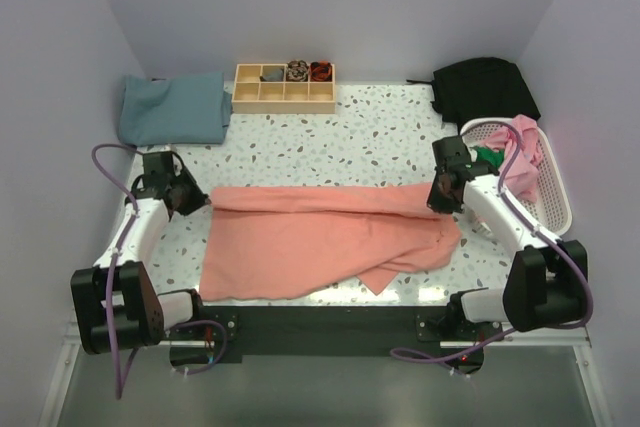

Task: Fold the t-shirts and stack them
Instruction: Fold the flattened tshirt in 1/3 of the way

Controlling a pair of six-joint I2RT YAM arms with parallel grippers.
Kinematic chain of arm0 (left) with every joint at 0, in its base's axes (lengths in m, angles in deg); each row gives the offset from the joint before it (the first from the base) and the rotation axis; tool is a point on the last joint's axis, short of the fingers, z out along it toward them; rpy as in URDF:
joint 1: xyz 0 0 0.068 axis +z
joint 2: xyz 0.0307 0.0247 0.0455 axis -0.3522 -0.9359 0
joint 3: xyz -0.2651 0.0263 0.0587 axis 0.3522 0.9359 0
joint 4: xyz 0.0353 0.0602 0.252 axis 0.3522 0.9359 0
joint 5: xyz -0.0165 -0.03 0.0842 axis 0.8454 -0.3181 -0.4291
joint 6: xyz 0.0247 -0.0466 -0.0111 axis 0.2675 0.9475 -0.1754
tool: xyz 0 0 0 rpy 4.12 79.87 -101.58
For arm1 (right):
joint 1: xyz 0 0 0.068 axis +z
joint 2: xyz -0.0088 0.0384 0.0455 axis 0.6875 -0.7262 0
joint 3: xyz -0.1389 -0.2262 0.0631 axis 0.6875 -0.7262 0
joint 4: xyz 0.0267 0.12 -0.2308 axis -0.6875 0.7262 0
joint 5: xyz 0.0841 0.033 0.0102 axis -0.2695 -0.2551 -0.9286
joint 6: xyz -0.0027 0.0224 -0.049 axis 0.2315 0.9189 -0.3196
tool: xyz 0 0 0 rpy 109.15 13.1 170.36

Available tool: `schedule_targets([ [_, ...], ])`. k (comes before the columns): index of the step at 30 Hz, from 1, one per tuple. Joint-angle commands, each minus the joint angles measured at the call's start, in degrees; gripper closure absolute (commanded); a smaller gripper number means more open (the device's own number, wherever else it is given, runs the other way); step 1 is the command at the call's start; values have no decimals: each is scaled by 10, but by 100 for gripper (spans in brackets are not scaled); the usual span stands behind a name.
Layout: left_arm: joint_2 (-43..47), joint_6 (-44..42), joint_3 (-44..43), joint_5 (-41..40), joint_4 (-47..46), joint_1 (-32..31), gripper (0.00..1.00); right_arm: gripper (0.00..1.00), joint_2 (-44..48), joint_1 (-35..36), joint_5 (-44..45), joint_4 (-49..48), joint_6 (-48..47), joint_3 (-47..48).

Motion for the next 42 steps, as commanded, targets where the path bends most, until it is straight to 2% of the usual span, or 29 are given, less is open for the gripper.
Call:
schedule_targets([
  [1, 16, -18, 5, -60, 43, 5, 100, 100, 27, 0, 28, 50, 42, -35],
  [3, 15, -19, 2, -78, 56, 6, 100, 100, 32, 0, 55, 61, 49, -42],
  [5, 13, -13, -6, -95, 68, 5, 100, 90, 31, -1, 61, 78, 53, -42],
  [6, 9, -12, -8, -104, 77, 5, 100, 73, 30, -1, 60, 82, 54, -42],
  [7, 7, -12, -10, -103, 80, 6, 76, 62, 29, 0, 59, 82, 51, -41],
  [9, -3, -14, -17, -103, 88, 5, 50, 29, 32, -1, 80, 86, 51, -24],
  [12, 4, -23, -33, -103, 92, 5, 50, 29, 39, 0, 99, 78, 35, 5],
  [14, 14, -27, -49, -103, 81, 5, 48, 28, 42, 0, 80, 57, 15, 10],
  [17, 16, -36, -68, -40, 52, 5, 47, 28, 23, -1, 31, 5, 0, 12],
  [20, -5, -35, -66, 49, -10, 4, 51, 31, -15, -1, 10, -23, 1, 20],
  [24, -62, -25, -70, 123, -56, -8, 64, 34, -58, -1, -31, -49, 0, 25],
  [31, -103, -12, -56, 120, -85, -86, 68, 37, -97, -1, -65, -67, -1, 9],
  [38, -166, -1, -31, 89, -114, -88, 72, 37, -147, -1, -53, -85, -1, 4],
  [42, -211, 5, -36, 74, -134, -88, 74, 37, -230, -1, -51, -96, -3, 40],
])
